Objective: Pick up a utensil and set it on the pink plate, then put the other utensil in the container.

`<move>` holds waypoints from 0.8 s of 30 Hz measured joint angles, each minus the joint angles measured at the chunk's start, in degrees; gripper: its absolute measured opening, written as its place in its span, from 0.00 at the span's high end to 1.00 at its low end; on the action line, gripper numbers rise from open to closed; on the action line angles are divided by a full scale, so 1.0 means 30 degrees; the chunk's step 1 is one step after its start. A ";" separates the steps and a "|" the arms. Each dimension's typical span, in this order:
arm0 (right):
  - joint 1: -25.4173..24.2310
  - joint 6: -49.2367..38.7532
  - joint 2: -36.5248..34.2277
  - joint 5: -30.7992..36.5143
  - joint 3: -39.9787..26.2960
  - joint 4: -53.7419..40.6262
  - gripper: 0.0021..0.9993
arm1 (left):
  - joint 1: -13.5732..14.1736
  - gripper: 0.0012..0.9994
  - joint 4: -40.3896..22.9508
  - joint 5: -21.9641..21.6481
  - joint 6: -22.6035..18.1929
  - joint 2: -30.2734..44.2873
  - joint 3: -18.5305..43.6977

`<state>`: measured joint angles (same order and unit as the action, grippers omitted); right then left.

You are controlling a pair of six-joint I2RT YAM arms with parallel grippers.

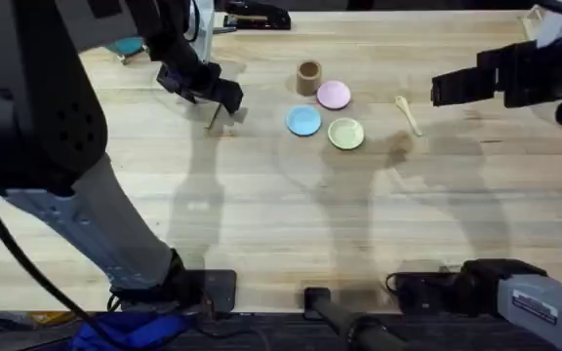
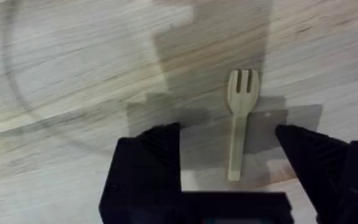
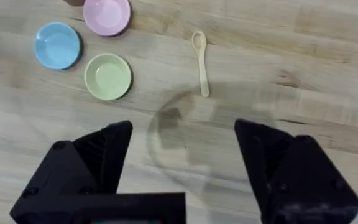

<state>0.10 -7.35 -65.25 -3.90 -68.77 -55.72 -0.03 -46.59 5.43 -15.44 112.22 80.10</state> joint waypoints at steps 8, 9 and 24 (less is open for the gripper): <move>0.0000 0.0000 0.0000 0.0000 0.0000 0.0000 0.00 | 0.0000 0.17 -0.0007 -0.0072 -0.0007 0.0000 0.0006; 0.0000 0.0000 0.0000 -0.0006 0.0000 0.0000 0.00 | 0.0000 0.21 -0.0007 -0.0079 0.0000 0.0000 0.0006; 0.0000 0.0000 0.0000 0.0000 0.0000 0.0000 0.00 | 0.0000 0.73 -0.0051 0.0158 0.0018 0.0000 0.0006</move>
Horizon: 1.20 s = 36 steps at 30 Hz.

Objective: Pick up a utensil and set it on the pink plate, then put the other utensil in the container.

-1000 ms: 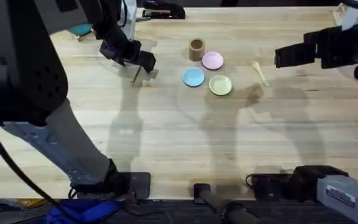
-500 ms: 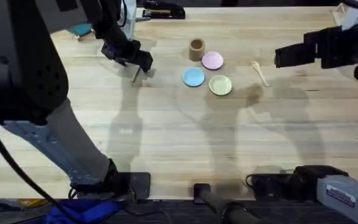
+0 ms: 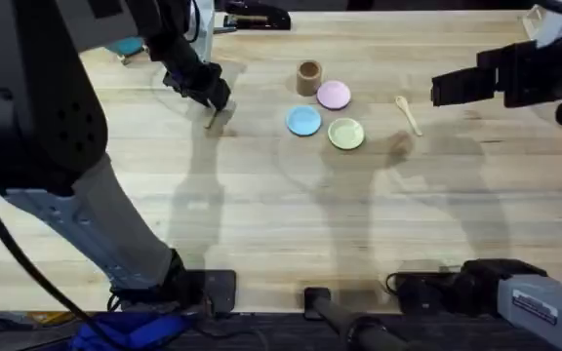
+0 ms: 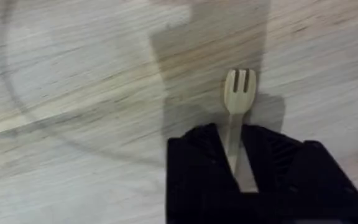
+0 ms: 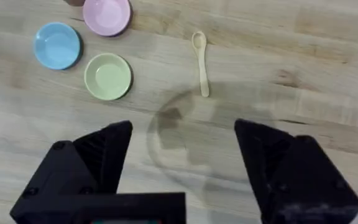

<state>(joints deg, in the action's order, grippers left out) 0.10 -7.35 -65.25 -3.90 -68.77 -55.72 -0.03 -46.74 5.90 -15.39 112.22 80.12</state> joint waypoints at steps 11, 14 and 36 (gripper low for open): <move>0.0000 0.0000 0.0000 0.0000 0.0000 0.0000 0.00 | 0.0051 0.95 0.0022 0.0258 0.0061 0.0000 0.0036; 0.0000 0.0000 0.0000 0.0000 0.0000 0.0000 0.00 | 0.0051 0.96 0.0021 0.0258 0.0062 0.0000 0.0044; 0.0000 0.0000 -0.0005 0.0000 0.0000 0.0002 0.00 | 0.0132 0.96 -0.1874 0.1191 0.0347 -0.3778 0.1715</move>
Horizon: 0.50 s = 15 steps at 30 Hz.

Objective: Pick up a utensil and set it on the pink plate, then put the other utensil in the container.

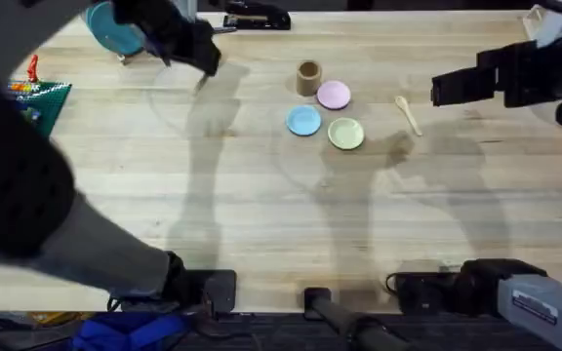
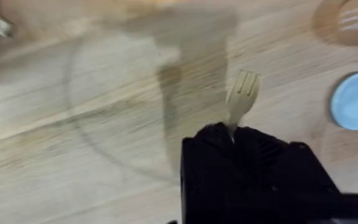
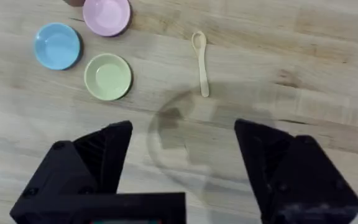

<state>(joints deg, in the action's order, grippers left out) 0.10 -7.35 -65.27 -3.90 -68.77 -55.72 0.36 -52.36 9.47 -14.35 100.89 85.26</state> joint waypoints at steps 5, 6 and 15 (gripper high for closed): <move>0.0000 0.0000 0.0000 0.0000 0.0000 -0.0002 0.00 | 0.0844 0.96 -0.0445 -0.0009 0.0875 -0.2081 0.0145; 0.0000 0.0000 0.0005 0.0000 0.0000 0.0002 0.00 | 0.1117 0.96 -0.0488 -0.0015 0.1165 -0.2301 0.0161; 0.0000 0.0000 0.0005 0.0000 0.0000 -0.0002 0.00 | 0.5241 0.96 -0.0630 -0.1523 0.3479 -0.2684 0.0172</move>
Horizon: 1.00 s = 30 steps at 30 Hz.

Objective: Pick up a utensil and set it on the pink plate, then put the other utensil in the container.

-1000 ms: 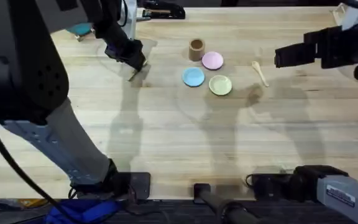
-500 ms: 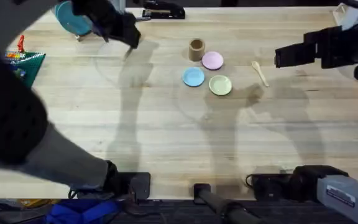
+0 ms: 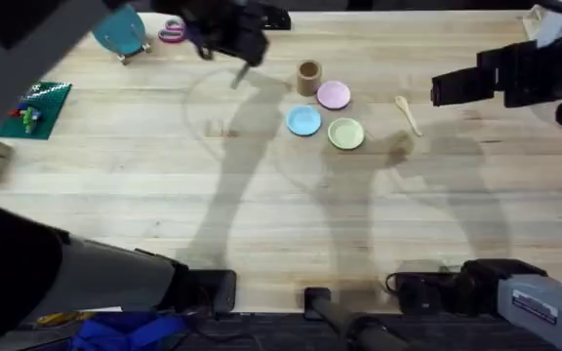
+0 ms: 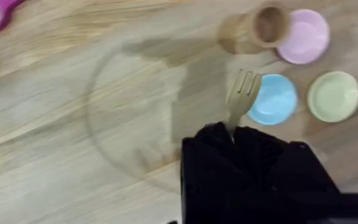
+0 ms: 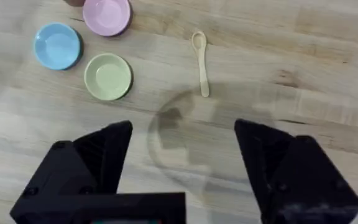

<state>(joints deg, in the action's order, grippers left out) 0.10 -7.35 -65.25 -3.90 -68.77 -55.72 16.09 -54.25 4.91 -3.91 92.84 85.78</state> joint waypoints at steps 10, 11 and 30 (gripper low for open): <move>0.0000 0.0000 -0.0004 0.0000 0.0000 0.0000 0.00 | 0.4358 0.96 -0.1000 -0.1031 0.3187 0.0562 0.2452; 0.0000 -0.0001 0.0000 0.0000 0.0000 0.0000 0.00 | 0.4549 0.96 -0.1384 -0.1049 0.3383 0.0749 0.2993; 0.0000 -0.0003 -0.0005 0.0000 0.0000 0.0007 0.00 | 0.6594 0.96 -0.5526 -0.1148 0.6041 0.8843 1.1001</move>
<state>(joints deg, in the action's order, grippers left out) 0.10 -7.36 -65.27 -3.90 -68.77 -55.70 35.87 -70.83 1.46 14.22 119.37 118.78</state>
